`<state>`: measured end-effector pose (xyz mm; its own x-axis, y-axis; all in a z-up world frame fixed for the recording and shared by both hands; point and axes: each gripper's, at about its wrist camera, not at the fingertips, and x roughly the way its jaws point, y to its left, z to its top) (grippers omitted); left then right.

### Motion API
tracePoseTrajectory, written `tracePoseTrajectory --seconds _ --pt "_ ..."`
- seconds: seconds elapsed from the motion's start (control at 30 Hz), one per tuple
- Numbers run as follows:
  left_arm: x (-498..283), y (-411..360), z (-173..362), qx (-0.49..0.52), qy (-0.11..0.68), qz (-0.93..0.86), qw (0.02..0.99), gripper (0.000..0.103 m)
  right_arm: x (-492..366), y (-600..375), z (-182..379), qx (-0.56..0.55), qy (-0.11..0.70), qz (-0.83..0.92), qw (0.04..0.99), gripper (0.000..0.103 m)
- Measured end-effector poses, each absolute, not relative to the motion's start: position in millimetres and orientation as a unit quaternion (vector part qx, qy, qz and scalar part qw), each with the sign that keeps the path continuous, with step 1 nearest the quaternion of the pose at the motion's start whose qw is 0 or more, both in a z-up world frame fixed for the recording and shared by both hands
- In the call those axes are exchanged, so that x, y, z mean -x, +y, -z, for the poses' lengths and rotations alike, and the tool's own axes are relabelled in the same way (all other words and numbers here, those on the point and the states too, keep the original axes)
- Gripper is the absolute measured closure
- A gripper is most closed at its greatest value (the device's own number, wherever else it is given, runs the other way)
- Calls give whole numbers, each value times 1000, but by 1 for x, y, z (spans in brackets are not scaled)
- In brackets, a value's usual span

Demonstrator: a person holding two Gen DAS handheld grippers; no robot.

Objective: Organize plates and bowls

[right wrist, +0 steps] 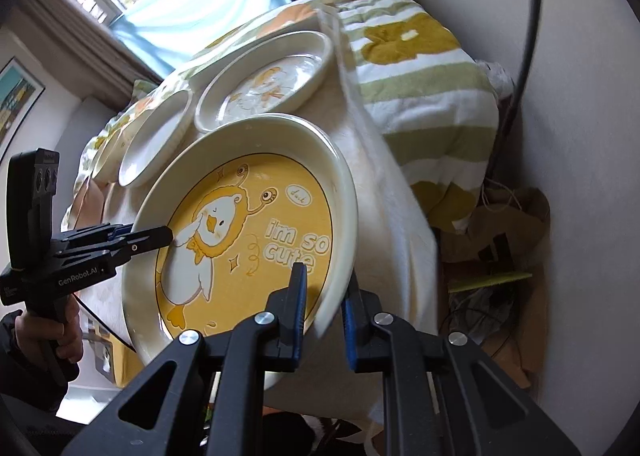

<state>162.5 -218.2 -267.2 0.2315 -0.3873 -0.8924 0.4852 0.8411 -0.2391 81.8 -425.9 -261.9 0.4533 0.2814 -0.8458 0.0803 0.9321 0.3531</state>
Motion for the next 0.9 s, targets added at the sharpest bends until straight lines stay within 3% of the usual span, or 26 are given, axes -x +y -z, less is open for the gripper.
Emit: tracePoseTrajectory --seconds 0.5,0.9 --pt "-136 -65 209 9 530 174 830 84 -129 -311 215 -119 507 -167 837 88" --pt "-142 65 252 52 561 109 819 84 -160 -171 252 -86 541 -230 804 88"
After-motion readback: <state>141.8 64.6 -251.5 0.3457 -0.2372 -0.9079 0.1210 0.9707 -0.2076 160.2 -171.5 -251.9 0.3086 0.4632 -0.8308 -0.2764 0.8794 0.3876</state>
